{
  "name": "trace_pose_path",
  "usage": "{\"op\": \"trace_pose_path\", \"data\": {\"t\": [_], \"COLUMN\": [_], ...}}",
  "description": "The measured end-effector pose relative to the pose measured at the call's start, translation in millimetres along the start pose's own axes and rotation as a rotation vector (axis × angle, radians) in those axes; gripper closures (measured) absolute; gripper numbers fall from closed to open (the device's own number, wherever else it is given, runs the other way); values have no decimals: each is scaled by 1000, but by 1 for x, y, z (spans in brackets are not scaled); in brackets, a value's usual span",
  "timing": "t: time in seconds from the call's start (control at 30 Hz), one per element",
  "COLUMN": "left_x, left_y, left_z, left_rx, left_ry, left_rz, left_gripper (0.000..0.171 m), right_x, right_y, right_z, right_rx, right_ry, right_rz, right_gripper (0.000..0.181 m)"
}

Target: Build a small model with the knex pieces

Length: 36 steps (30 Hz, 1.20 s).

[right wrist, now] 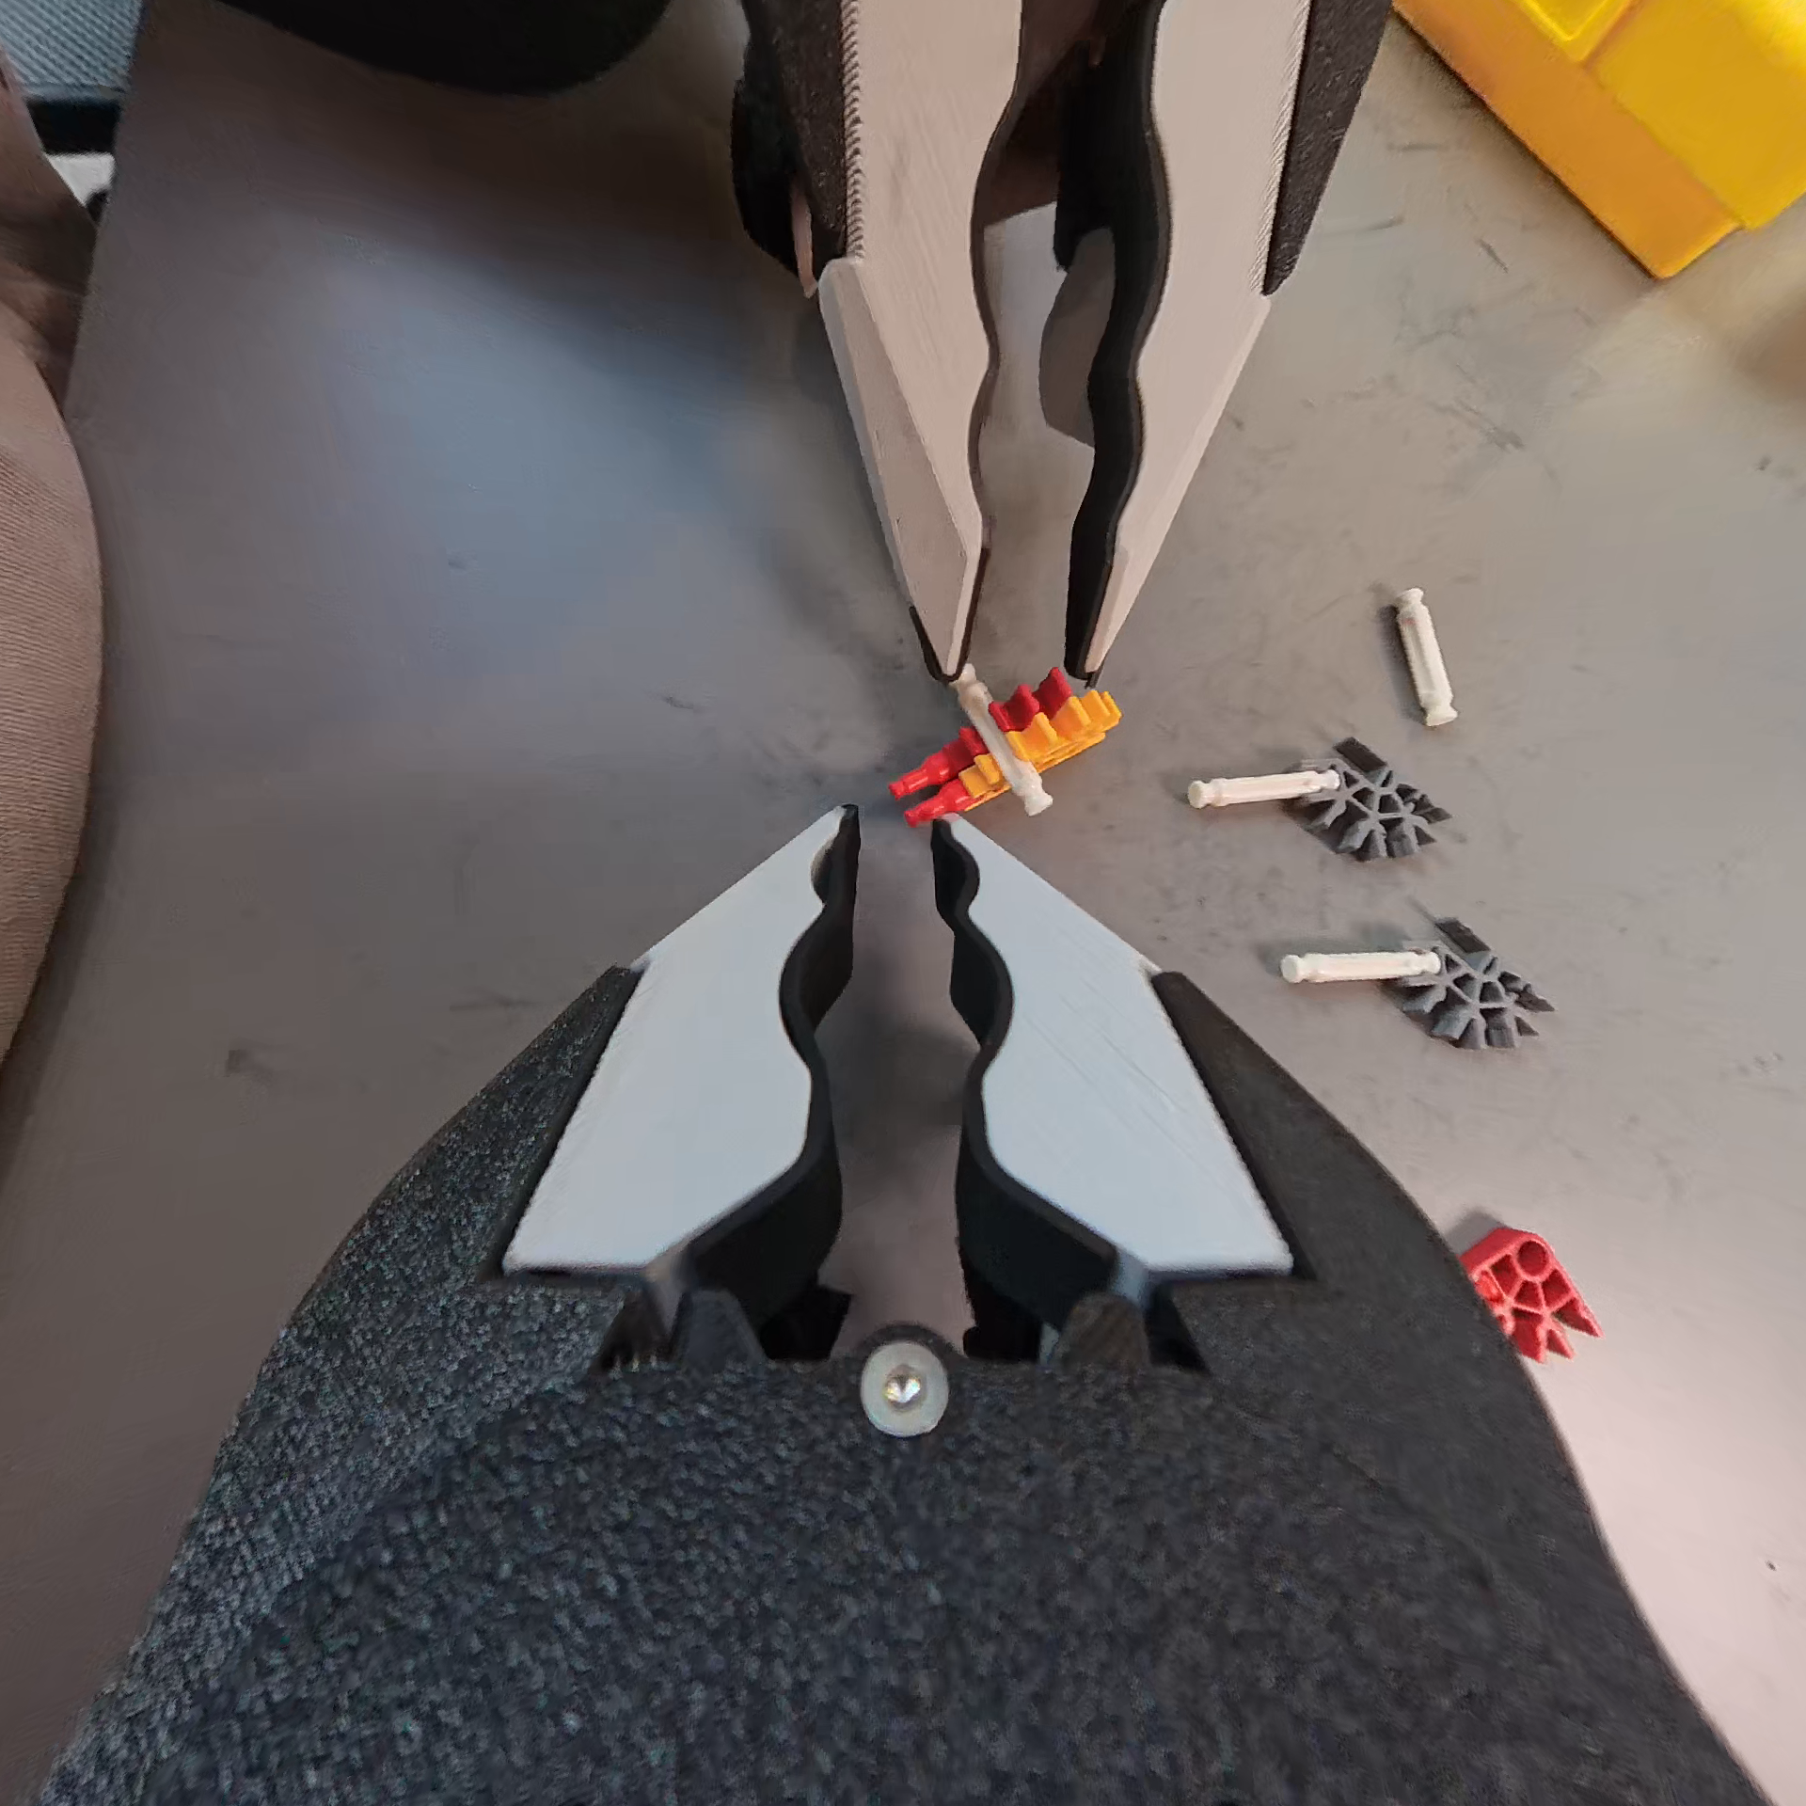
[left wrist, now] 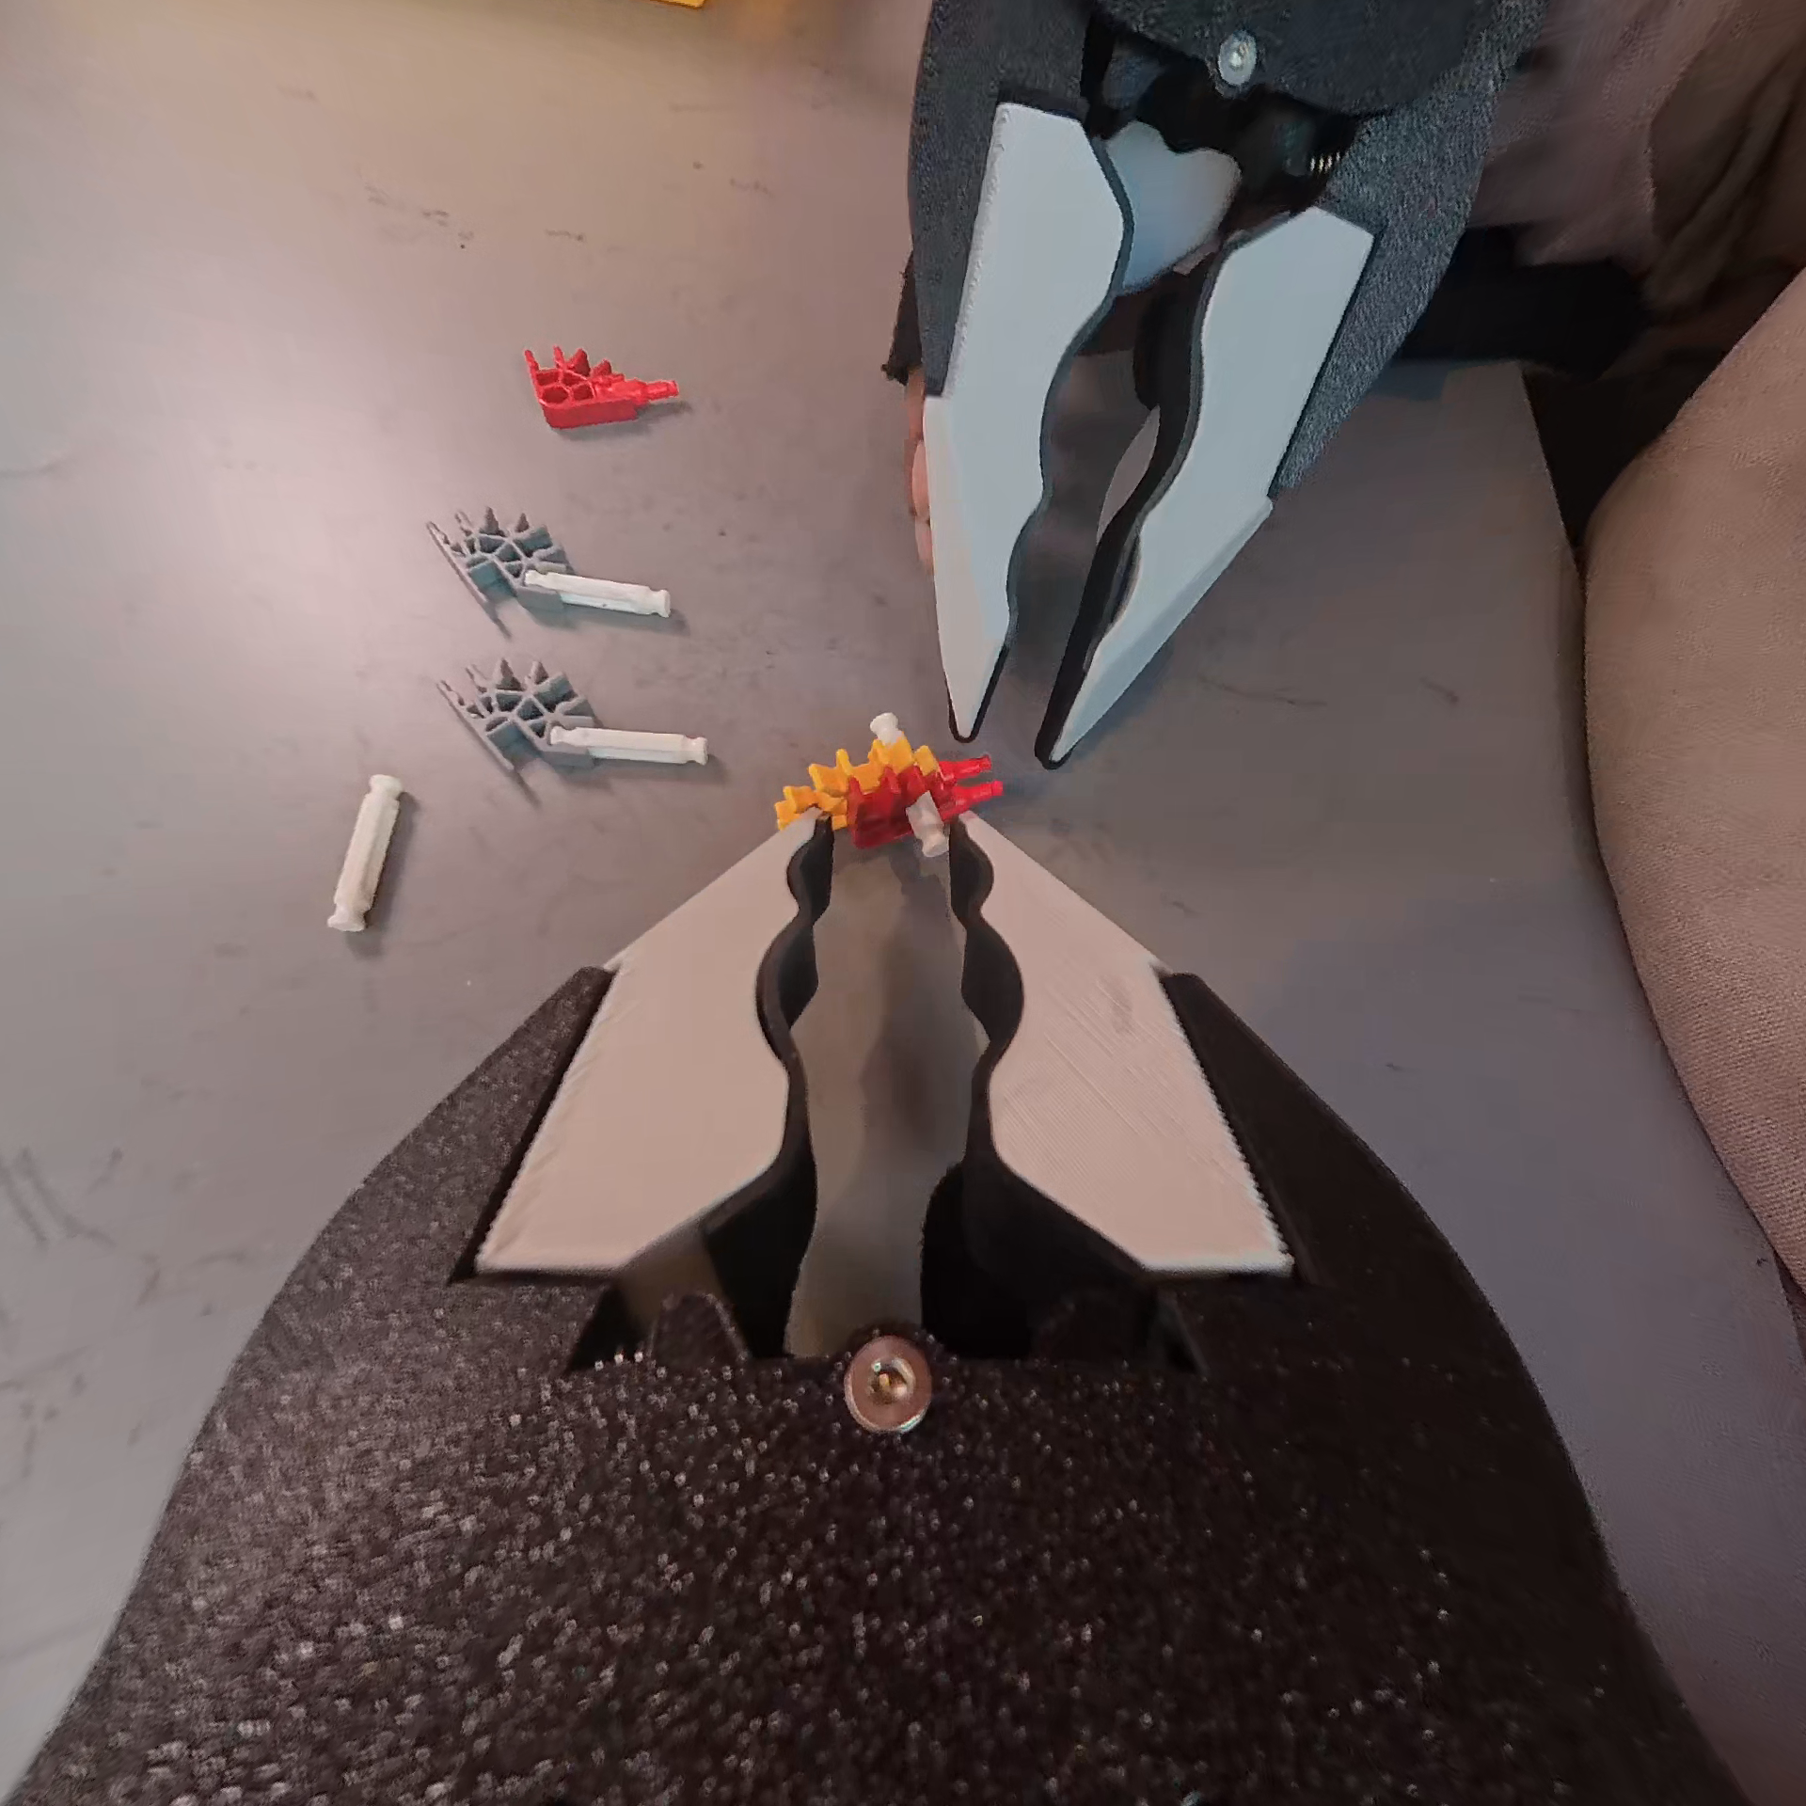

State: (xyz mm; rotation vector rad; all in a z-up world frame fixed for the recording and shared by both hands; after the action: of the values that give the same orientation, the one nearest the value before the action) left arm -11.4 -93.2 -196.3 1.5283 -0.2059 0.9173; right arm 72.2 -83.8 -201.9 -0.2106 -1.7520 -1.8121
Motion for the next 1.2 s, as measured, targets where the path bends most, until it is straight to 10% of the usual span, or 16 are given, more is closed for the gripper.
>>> {"op": "trace_pose_path", "data": {"t": [0.37,0.8,1.2], "left_x": [-6,-9,16], "left_y": [-5,2,44], "left_z": [-3,-9,-18], "left_rx": [146,175,239], "left_ry": [-56,-40,33], "left_rz": [-57,-29,313], "left_gripper": [162,171,154], "right_x": [-8,-26,-28], "right_y": [52,67,71], "right_z": [70,101,103], "right_rx": [-190,-359,-375], "right_ry": [-287,-428,-445], "right_rz": [374,394,414], "right_gripper": [152,127,128]}}
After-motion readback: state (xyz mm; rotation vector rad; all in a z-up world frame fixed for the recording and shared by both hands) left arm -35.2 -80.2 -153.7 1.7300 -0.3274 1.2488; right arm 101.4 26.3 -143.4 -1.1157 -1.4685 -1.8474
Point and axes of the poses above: each gripper's, where its closed fingertips meet, y back along the fingers, x out of its top, z = x × y across the jaws, the point moved 4 cm from there along y, back along the fingers, and after that the axes turned 14 degrees about -z, right-handed, at the moved point
